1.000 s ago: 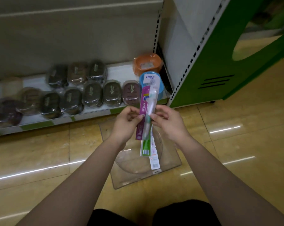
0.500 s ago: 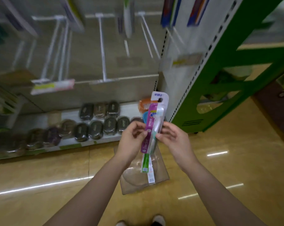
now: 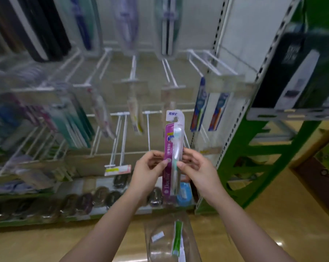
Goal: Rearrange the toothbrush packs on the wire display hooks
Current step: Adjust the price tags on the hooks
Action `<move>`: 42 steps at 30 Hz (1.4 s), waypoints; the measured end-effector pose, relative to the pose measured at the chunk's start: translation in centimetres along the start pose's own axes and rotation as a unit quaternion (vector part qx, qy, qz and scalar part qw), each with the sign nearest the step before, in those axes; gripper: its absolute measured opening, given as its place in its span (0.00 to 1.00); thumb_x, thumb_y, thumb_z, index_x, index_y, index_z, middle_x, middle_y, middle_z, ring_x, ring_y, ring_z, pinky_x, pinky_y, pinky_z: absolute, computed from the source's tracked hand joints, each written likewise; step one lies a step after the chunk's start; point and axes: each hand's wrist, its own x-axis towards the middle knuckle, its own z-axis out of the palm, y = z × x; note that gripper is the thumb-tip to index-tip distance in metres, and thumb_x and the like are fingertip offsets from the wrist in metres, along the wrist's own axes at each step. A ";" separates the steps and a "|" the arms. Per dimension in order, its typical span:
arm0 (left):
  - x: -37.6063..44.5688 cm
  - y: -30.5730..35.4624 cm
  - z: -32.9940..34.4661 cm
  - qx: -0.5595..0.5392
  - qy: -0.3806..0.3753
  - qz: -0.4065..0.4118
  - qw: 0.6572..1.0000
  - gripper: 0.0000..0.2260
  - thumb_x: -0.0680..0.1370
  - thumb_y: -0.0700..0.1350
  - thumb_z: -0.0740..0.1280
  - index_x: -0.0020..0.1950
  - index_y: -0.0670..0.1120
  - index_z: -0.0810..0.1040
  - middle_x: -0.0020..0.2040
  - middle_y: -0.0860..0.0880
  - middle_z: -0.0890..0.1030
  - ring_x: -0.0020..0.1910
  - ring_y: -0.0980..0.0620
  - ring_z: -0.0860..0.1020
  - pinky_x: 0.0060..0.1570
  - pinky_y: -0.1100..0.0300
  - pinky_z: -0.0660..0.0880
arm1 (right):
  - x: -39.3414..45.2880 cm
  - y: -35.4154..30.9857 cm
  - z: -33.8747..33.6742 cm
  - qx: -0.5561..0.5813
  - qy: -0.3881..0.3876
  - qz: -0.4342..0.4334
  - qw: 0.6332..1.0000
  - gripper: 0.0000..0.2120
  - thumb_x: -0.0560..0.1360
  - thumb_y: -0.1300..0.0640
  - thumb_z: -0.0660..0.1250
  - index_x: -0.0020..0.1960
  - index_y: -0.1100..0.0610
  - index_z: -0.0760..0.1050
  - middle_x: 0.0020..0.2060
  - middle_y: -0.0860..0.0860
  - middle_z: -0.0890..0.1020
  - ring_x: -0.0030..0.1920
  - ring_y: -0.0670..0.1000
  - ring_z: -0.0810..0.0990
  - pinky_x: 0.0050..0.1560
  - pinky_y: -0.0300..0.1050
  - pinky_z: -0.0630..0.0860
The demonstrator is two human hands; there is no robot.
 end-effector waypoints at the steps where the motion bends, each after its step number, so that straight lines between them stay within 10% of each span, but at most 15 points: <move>1: 0.0 1.3 -0.4 -0.008 0.010 0.005 1.000 0.06 0.76 0.34 0.67 0.46 0.44 0.78 0.44 0.44 0.83 0.46 0.47 0.81 0.47 0.53 0.79 | 0.5 -1.4 -0.1 0.003 -0.010 -0.012 1.000 0.17 0.74 0.62 0.69 0.61 0.51 0.75 0.51 0.47 0.82 0.53 0.45 0.81 0.57 0.48 0.78; 18: -4.8 11.3 -8.0 -0.025 0.158 0.031 0.987 0.07 0.76 0.36 0.67 0.52 0.44 0.78 0.48 0.45 0.84 0.46 0.50 0.83 0.42 0.59 0.79 | 3.4 -12.7 6.0 0.010 -0.208 -0.103 0.973 0.15 0.72 0.62 0.71 0.56 0.50 0.75 0.50 0.50 0.83 0.52 0.49 0.82 0.52 0.51 0.81; 42: -7.7 6.4 -30.3 -0.049 0.308 -0.010 0.950 0.06 0.75 0.38 0.69 0.52 0.43 0.78 0.49 0.44 0.83 0.50 0.46 0.82 0.49 0.51 0.80 | 3.0 -13.8 31.0 -0.005 -0.317 -0.106 0.942 0.11 0.74 0.64 0.68 0.53 0.50 0.75 0.46 0.47 0.81 0.49 0.45 0.80 0.43 0.38 0.80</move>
